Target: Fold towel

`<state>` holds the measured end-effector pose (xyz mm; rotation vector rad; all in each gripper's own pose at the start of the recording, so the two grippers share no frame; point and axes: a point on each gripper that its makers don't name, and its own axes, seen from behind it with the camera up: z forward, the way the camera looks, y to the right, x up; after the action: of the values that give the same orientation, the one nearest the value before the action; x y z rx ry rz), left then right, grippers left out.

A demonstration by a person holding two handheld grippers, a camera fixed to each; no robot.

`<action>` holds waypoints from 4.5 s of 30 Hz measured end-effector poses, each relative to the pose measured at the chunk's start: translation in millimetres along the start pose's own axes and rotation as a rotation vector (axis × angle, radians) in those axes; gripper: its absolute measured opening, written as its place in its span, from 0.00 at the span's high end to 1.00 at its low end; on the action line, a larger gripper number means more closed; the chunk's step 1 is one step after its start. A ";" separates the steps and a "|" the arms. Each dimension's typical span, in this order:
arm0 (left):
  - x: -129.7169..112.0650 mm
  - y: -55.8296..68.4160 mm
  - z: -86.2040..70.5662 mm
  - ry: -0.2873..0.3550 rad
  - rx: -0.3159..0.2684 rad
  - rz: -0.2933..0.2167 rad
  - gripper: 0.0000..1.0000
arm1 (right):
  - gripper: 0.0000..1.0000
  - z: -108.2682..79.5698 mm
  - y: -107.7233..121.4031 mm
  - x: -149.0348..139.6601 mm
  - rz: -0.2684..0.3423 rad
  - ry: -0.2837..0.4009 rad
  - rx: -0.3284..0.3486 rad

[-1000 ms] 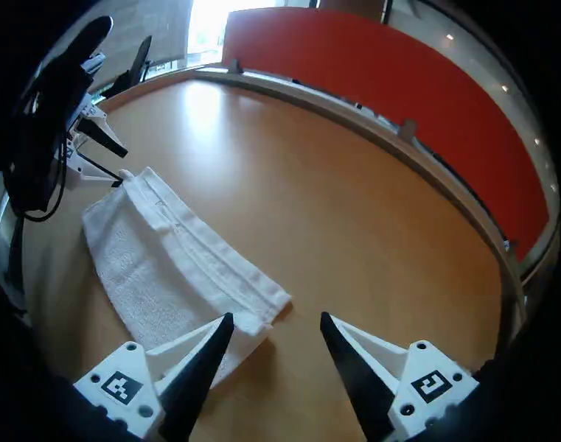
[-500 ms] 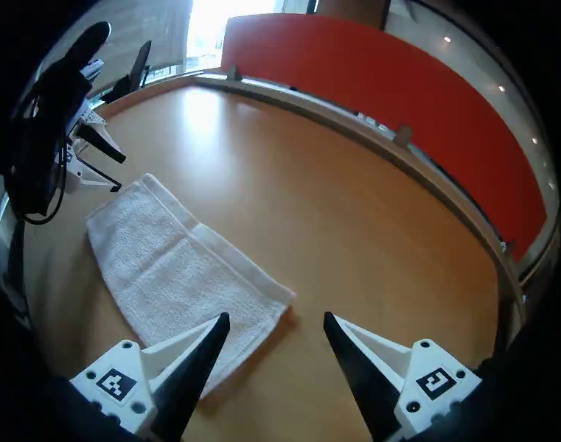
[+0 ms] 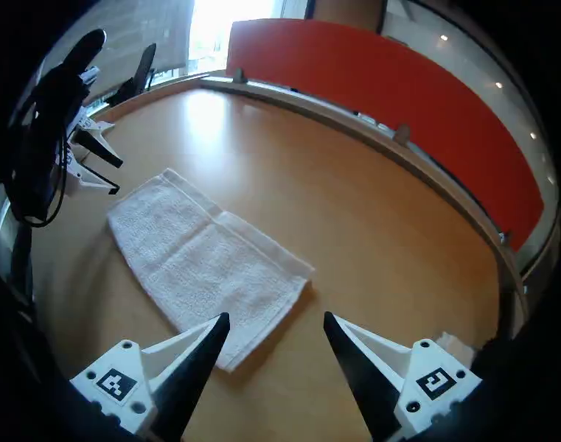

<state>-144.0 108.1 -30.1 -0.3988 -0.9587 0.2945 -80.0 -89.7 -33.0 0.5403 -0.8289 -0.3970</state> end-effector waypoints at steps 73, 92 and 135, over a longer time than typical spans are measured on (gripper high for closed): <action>-100.5 -23.5 -86.7 -0.007 0.139 -0.349 0.21 | 0.59 1.8 -40.3 -53.0 -0.105 -0.128 0.173; -106.5 -29.0 -88.3 -0.019 0.149 -0.356 0.21 | 0.95 5.2 -45.8 -58.2 -0.090 -0.136 0.196; -90.3 -26.2 -89.6 0.003 0.148 -0.346 0.21 | 0.94 -61.7 0.1 76.4 -0.191 0.122 0.077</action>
<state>-116.4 29.7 -129.9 -0.0946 -0.9776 0.0491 15.0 -112.0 -22.6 0.7115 -0.6788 -0.5031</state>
